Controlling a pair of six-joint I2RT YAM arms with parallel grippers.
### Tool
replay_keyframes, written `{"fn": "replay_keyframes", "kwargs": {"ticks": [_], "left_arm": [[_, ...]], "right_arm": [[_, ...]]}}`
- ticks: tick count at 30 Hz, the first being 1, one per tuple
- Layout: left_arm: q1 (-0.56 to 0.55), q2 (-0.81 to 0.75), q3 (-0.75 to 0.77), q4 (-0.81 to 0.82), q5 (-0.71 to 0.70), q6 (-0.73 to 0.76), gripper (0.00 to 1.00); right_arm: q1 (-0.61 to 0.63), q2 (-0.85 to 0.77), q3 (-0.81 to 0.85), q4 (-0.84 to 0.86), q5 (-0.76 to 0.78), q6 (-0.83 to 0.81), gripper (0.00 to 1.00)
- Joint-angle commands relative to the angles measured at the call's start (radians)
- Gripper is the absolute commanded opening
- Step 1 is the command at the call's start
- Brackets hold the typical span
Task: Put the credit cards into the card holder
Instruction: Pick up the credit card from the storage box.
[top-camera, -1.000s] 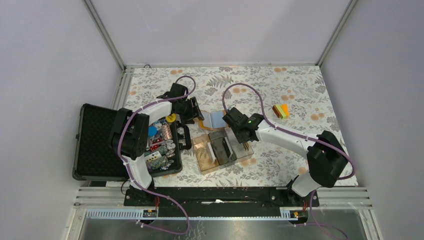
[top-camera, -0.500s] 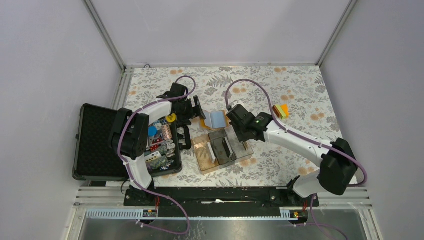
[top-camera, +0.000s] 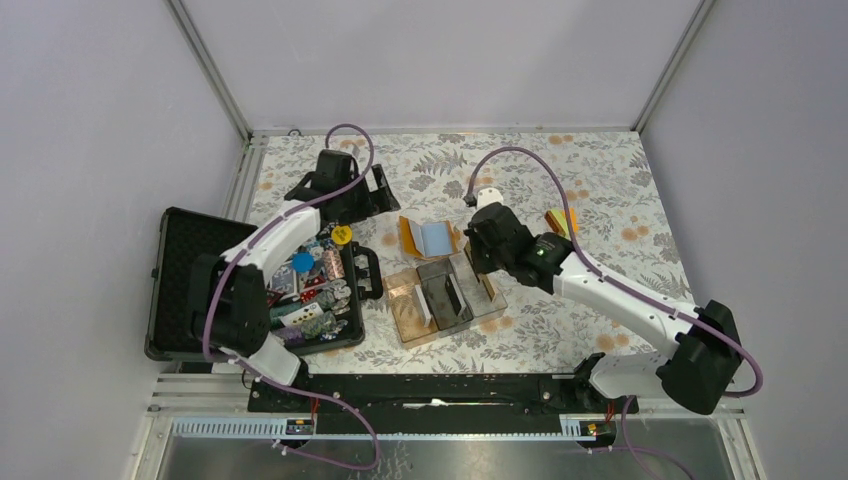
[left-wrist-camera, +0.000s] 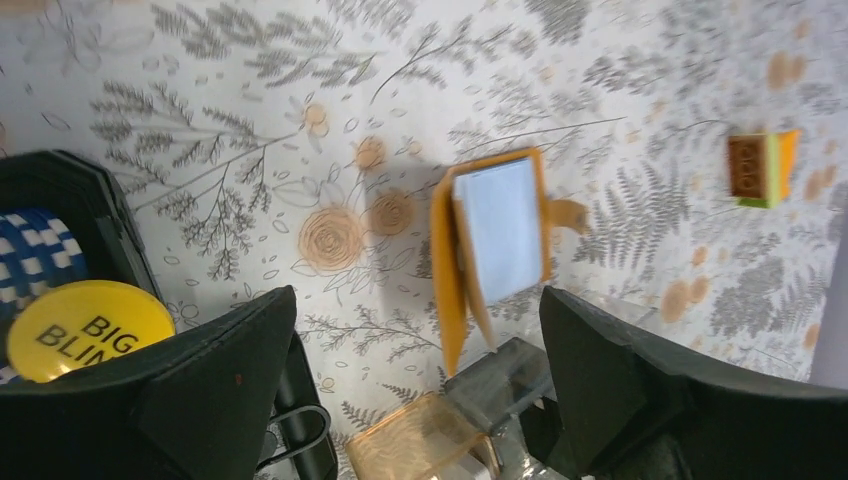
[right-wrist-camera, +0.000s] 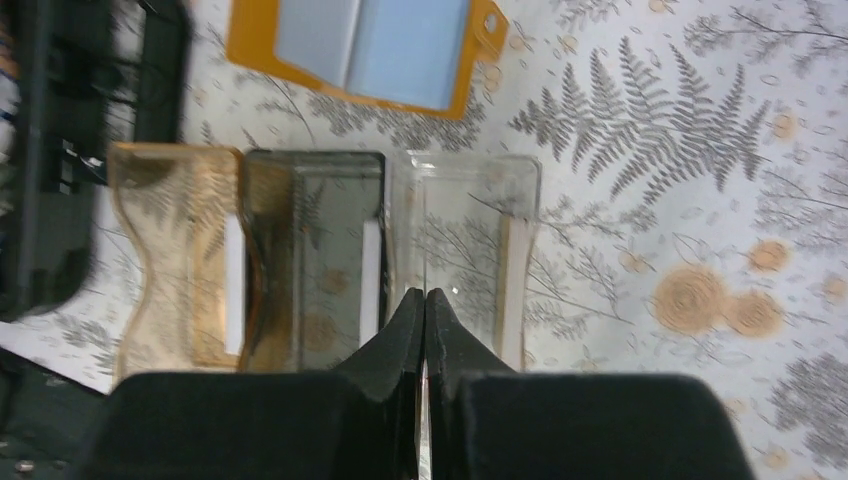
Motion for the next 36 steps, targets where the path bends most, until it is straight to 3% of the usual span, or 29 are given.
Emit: {"fn": "replay_keyframes", "kwargs": {"ticks": [1, 8, 11, 14, 17, 23, 31, 36], "left_arm": [[0.004, -0.111, -0.038, 0.128, 0.047, 0.042, 0.98], [0.003, -0.089, -0.047, 0.260, 0.334, 0.000, 0.97], [0.004, -0.090, -0.095, 0.447, 0.518, -0.100, 0.96], [-0.001, -0.089, -0.177, 0.763, 0.685, -0.276, 0.96], [-0.013, -0.072, -0.211, 0.944, 0.766, -0.405, 0.96], [-0.055, -0.067, -0.209, 1.006, 0.819, -0.452, 0.93], [-0.073, -0.077, -0.196, 0.946, 0.813, -0.420, 0.72], [-0.085, -0.103, -0.206, 0.967, 0.820, -0.427, 0.51]], "right_arm": [[-0.081, -0.035, -0.031, 0.207, -0.135, 0.060, 0.00], [-0.214, 0.050, -0.004, 0.409, -0.311, 0.098, 0.00], [-0.251, 0.058, -0.025, 0.534, -0.375, 0.140, 0.00], [-0.300, 0.052, -0.064, 0.651, -0.479, 0.230, 0.00], [-0.338, 0.025, -0.127, 0.797, -0.571, 0.325, 0.00], [-0.372, -0.015, -0.192, 0.959, -0.672, 0.440, 0.00], [-0.379, -0.041, -0.223, 1.059, -0.747, 0.514, 0.00], [-0.381, -0.042, -0.233, 1.088, -0.770, 0.544, 0.00]]}}
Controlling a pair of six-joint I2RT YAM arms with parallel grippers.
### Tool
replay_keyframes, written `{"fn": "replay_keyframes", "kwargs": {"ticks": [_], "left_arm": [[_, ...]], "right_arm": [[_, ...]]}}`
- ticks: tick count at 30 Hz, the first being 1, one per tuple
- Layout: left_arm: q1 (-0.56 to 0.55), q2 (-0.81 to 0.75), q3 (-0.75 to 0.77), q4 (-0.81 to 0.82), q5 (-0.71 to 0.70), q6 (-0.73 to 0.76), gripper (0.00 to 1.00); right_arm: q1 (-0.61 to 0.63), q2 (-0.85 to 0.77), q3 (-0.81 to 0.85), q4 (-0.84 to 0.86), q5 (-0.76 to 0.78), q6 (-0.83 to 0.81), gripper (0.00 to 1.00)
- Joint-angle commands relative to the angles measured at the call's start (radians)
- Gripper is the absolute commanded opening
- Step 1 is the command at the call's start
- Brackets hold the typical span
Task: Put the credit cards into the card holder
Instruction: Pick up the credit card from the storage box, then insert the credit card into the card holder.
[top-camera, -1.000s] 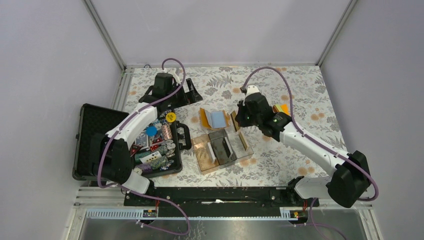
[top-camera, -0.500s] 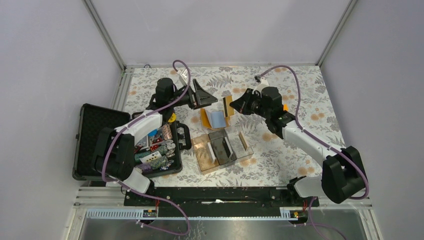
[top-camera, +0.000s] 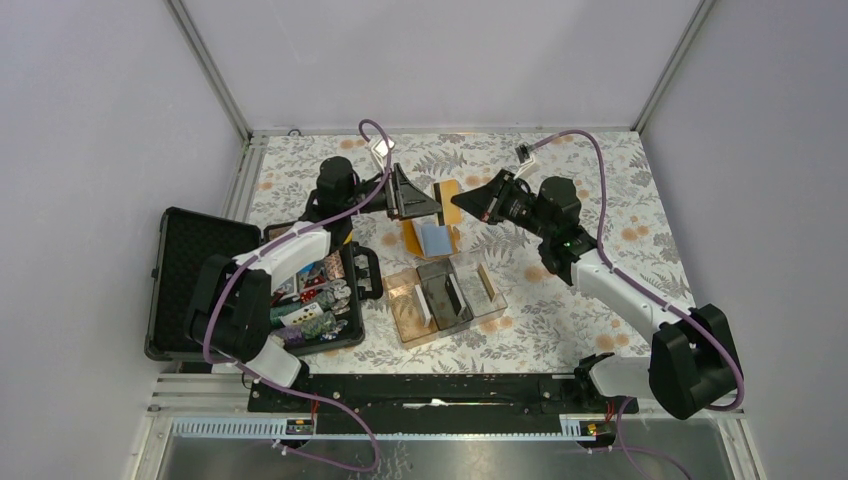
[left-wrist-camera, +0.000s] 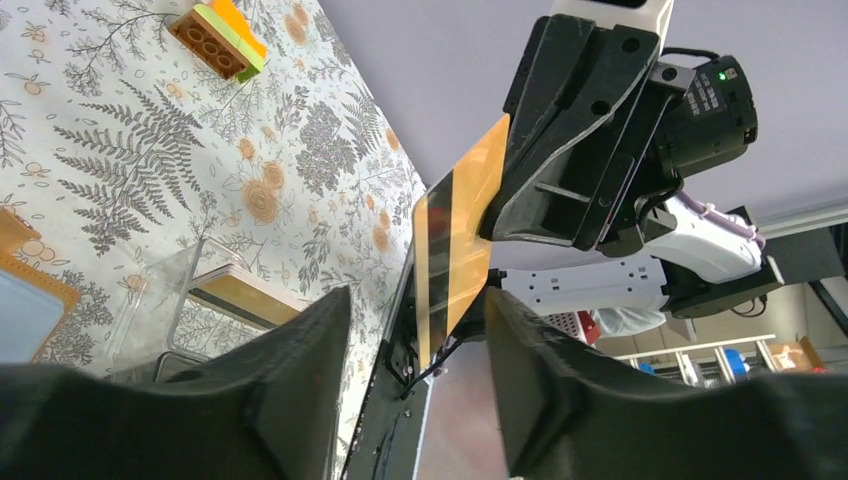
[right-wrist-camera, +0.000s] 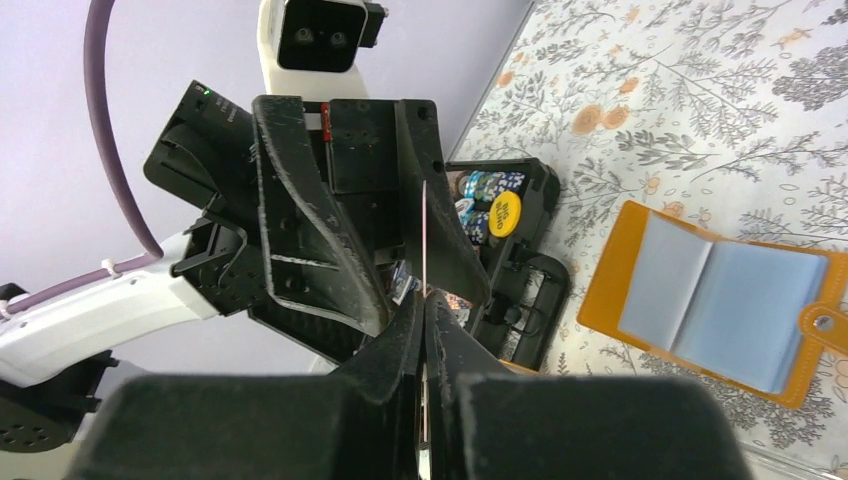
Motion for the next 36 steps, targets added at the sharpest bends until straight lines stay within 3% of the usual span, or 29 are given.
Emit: {"fn": "replay_keyframes", "kwargs": {"ticks": [1, 5, 9, 10, 11, 13, 16, 20, 30, 36], "left_arm": [[-0.010, -0.046, 0.005, 0.077, 0.035, -0.003, 0.47], [-0.011, -0.034, -0.013, 0.175, 0.043, -0.072, 0.28], [-0.011, -0.008, -0.021, 0.252, 0.045, -0.134, 0.01], [-0.011, -0.003, -0.020, 0.249, 0.040, -0.130, 0.00], [-0.011, -0.003, -0.016, 0.228, 0.030, -0.111, 0.00], [-0.011, -0.005, 0.016, 0.094, -0.020, -0.016, 0.00], [-0.011, 0.002, 0.115, -0.316, -0.176, 0.203, 0.00], [-0.009, 0.067, 0.224, -0.566, -0.332, 0.291, 0.00], [-0.058, 0.284, 0.443, -0.792, -0.468, 0.308, 0.00], [-0.059, 0.316, 0.458, -0.901, -0.532, 0.352, 0.00]], "right_arm": [[-0.006, -0.029, -0.011, 0.089, -0.051, 0.044, 0.00], [-0.006, -0.021, -0.016, 0.088, -0.063, 0.043, 0.00], [-0.006, 0.005, -0.006, 0.052, -0.073, 0.014, 0.00], [-0.006, 0.011, 0.000, 0.016, -0.069, -0.008, 0.00], [-0.006, 0.018, 0.008, -0.003, -0.062, -0.030, 0.07], [-0.006, 0.025, 0.024, -0.101, -0.016, -0.099, 0.28], [-0.006, 0.022, 0.049, -0.236, 0.106, -0.211, 0.54], [-0.006, 0.037, 0.068, -0.373, 0.295, -0.318, 0.70], [0.004, 0.164, 0.133, -0.470, 0.433, -0.406, 0.72], [0.043, 0.268, 0.199, -0.495, 0.479, -0.432, 0.72]]}}
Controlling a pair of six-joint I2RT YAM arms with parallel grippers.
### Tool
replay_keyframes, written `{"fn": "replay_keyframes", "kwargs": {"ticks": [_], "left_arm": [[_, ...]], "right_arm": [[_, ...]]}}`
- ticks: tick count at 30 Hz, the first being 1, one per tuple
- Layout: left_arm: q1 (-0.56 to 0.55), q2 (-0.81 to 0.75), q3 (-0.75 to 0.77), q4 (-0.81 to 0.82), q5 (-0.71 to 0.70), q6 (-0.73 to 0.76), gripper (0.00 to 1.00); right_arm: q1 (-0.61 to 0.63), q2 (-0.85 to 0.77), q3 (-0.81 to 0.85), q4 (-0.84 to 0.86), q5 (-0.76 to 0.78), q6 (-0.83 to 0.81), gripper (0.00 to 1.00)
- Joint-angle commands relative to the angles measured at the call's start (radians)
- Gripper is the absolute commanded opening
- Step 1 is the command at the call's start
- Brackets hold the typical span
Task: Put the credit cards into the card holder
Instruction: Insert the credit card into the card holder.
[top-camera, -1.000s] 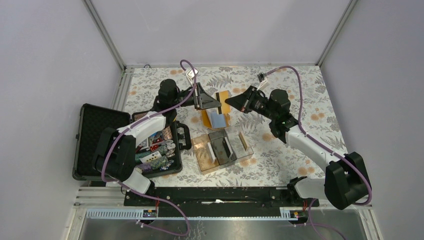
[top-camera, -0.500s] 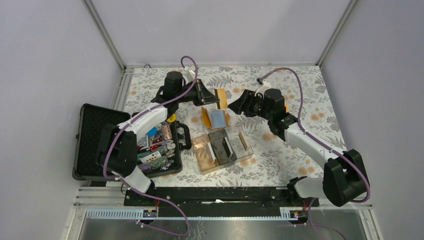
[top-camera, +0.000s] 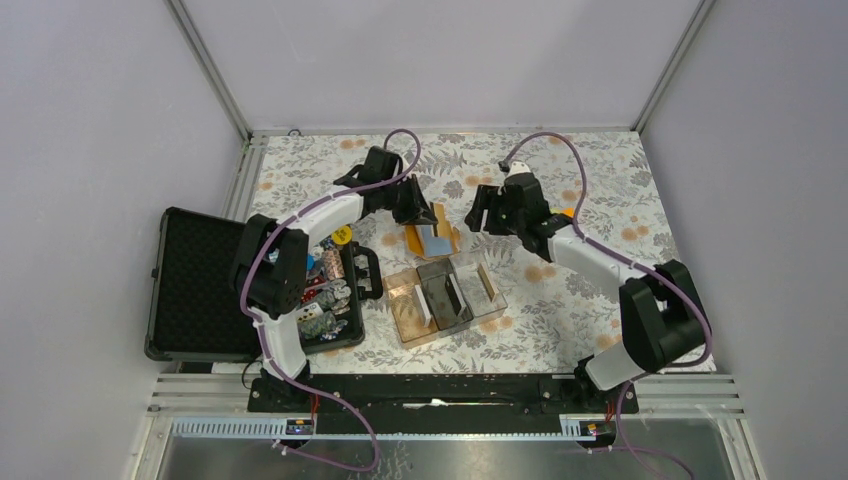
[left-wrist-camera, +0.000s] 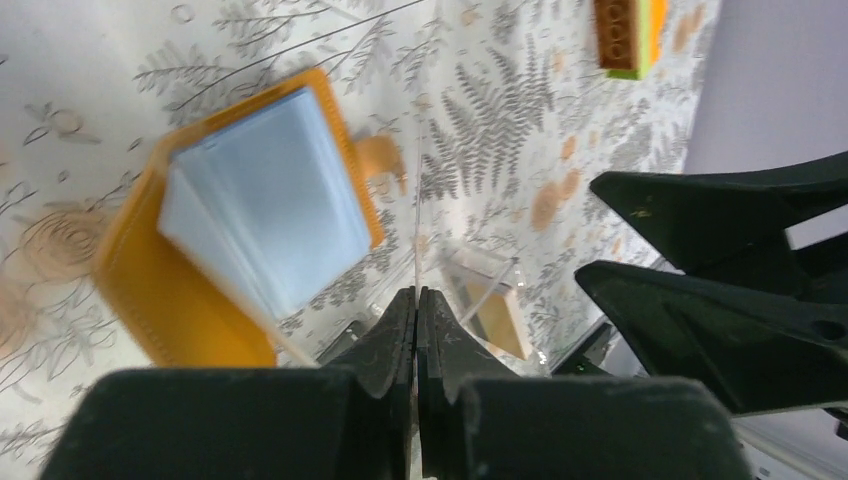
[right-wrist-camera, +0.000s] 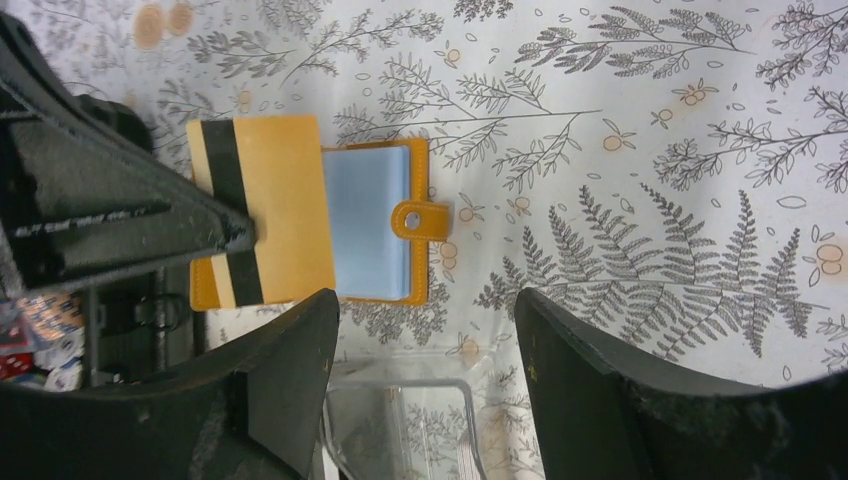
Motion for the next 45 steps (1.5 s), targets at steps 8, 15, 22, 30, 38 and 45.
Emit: {"fn": "replay_keyframes", "kwargs": {"ticks": [8, 15, 22, 30, 38, 45], "left_arm": [[0.011, -0.002, 0.035, -0.183, -0.151, 0.097, 0.00], [0.030, -0.001, 0.016, -0.188, -0.160, 0.096, 0.00], [0.033, 0.021, 0.022, -0.209, -0.181, 0.088, 0.00], [0.034, 0.035, 0.023, -0.209, -0.192, 0.071, 0.00], [0.038, 0.046, 0.013, -0.184, -0.161, 0.044, 0.00], [0.052, 0.050, -0.005, -0.147, -0.109, 0.013, 0.00]], "right_arm": [[0.127, 0.228, 0.232, -0.116, 0.194, -0.089, 0.73], [0.181, 0.358, 0.339, -0.205, 0.291, -0.099, 0.69], [0.201, 0.419, 0.383, -0.243, 0.349, -0.106, 0.60], [0.202, 0.439, 0.390, -0.242, 0.388, -0.112, 0.43], [0.201, 0.459, 0.404, -0.242, 0.396, -0.107, 0.25], [0.201, 0.460, 0.403, -0.250, 0.406, -0.105, 0.09]]}}
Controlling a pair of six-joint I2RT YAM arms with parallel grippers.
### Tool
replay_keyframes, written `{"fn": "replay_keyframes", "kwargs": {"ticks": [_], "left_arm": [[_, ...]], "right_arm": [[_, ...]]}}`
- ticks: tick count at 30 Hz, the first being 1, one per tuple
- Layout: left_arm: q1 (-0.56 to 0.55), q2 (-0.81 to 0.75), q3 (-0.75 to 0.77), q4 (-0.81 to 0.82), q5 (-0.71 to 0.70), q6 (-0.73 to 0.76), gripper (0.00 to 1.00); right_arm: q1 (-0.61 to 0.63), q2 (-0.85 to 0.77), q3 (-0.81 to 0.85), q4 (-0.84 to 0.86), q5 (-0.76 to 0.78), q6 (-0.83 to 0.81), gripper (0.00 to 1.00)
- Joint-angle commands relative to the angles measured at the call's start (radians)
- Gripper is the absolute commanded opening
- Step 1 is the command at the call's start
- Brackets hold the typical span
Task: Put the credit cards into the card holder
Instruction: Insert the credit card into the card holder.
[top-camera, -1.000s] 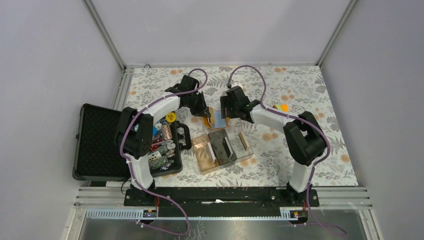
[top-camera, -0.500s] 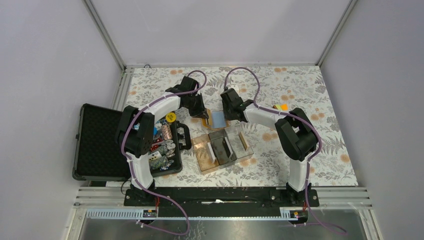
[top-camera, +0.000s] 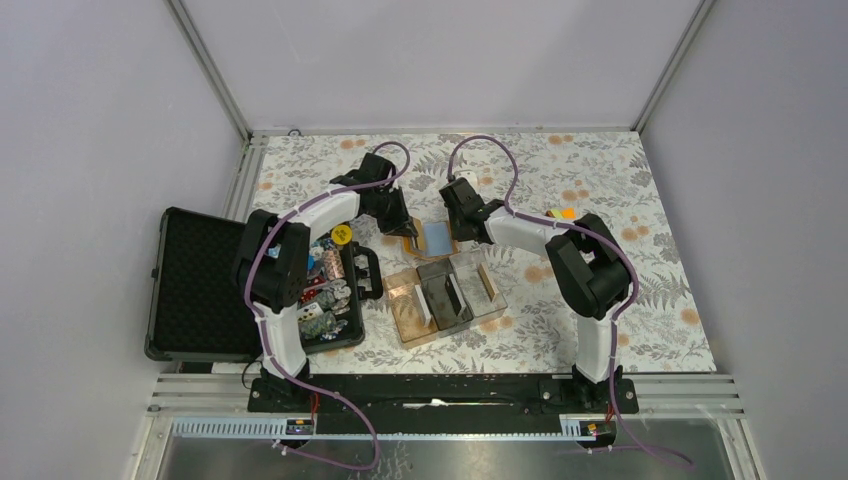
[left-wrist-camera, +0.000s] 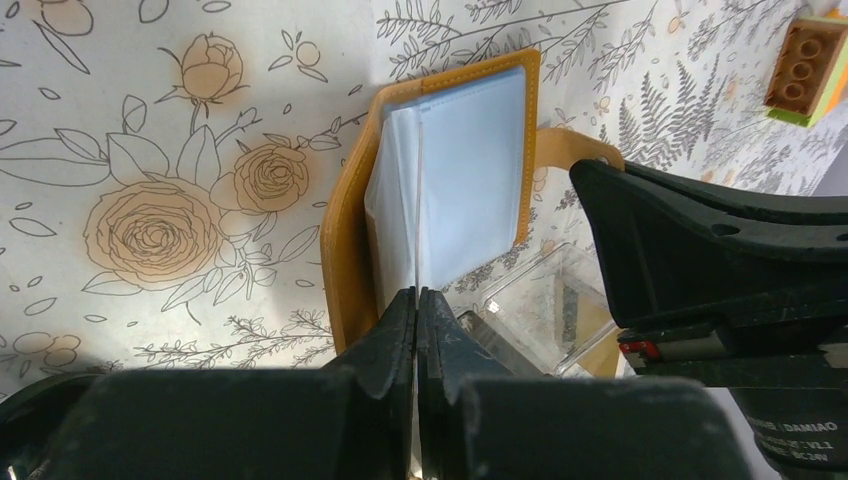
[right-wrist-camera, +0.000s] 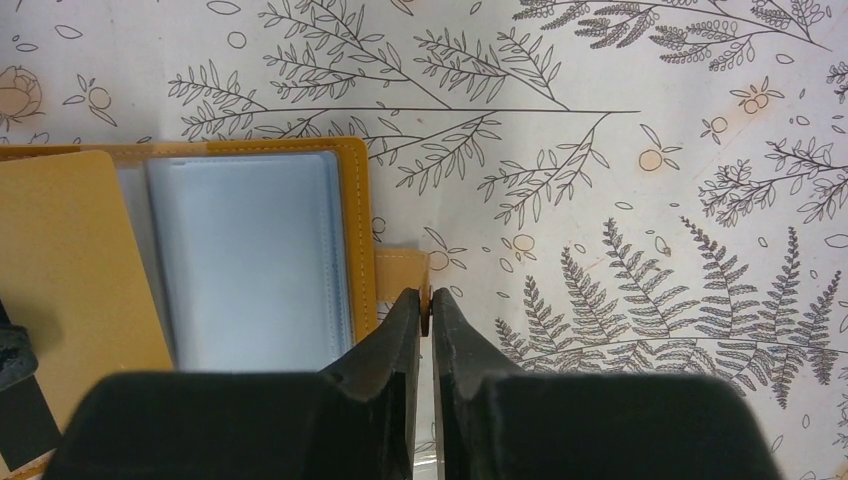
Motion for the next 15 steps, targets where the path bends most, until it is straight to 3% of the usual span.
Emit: {"fn": "replay_keyframes", "kwargs": {"ticks": [1, 15], "left_arm": [[0.014, 0.006, -0.009, 0.066, 0.051, -0.030, 0.00], [0.026, 0.027, -0.015, 0.079, 0.088, -0.042, 0.00]], "right_arm": [[0.009, 0.002, 0.040, -0.009, 0.044, -0.001, 0.08], [0.010, 0.000, 0.037, -0.015, 0.047, 0.004, 0.04]]}}
